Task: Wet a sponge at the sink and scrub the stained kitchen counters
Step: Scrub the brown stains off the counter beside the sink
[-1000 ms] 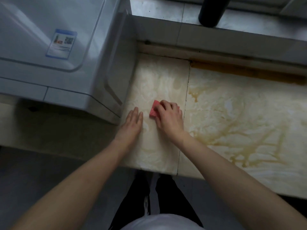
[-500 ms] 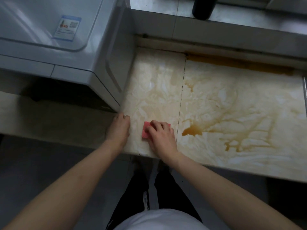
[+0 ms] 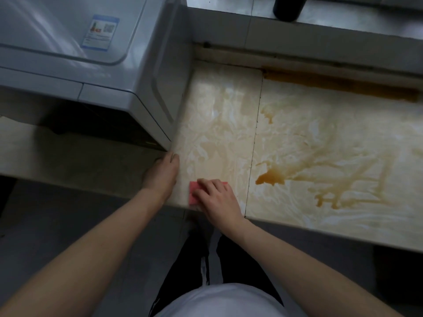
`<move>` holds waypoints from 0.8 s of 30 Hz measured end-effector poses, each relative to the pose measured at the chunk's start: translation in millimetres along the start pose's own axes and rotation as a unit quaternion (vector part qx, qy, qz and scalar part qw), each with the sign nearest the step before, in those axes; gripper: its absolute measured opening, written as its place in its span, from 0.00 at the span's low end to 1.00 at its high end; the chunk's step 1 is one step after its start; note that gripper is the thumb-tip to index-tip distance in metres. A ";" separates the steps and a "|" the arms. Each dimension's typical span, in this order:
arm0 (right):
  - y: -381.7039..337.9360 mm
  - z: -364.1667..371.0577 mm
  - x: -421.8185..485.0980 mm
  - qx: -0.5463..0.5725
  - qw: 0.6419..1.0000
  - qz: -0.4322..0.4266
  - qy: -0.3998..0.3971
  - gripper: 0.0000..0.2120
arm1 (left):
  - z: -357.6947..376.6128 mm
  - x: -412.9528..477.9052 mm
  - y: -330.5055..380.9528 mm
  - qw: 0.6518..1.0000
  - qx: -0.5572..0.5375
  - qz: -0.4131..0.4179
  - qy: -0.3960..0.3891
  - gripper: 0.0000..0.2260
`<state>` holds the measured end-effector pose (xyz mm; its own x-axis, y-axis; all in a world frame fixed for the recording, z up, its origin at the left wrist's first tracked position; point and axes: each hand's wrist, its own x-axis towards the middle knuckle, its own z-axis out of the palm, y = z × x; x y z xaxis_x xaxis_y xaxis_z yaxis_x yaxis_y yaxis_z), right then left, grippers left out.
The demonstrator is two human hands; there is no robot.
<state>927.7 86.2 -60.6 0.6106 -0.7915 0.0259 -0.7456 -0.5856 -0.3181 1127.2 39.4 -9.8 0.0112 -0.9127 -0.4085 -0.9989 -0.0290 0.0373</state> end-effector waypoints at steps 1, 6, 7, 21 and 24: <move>0.4 -0.6 4.4 -0.002 1.000 0.007 -0.005 0.16 | 1.0 1.7 0.2 1.000 0.010 0.007 0.000 0.18; 12.2 -3.1 40.3 -0.017 0.998 0.054 -0.011 0.15 | -0.6 7.7 6.9 0.997 0.069 0.016 -0.004 0.24; 15.4 -4.7 48.3 -0.019 0.998 0.061 -0.007 0.15 | -0.9 9.1 8.2 0.997 0.081 0.020 -0.006 0.24; 70.1 -22.1 157.2 -0.006 0.990 0.136 0.024 0.18 | -3.8 47.0 22.6 0.982 0.179 0.064 -0.009 0.28; 85.8 -24.9 182.0 -0.012 0.988 0.150 0.030 0.19 | 4.6 49.1 23.8 0.980 0.192 0.044 0.013 0.26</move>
<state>968.2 -112.4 -59.5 0.3444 -0.9388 -0.0087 -0.8974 -0.3265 -0.2966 1103.7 -4.3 -33.2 -0.0805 -0.9146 -0.3962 -0.9393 0.2026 -0.2770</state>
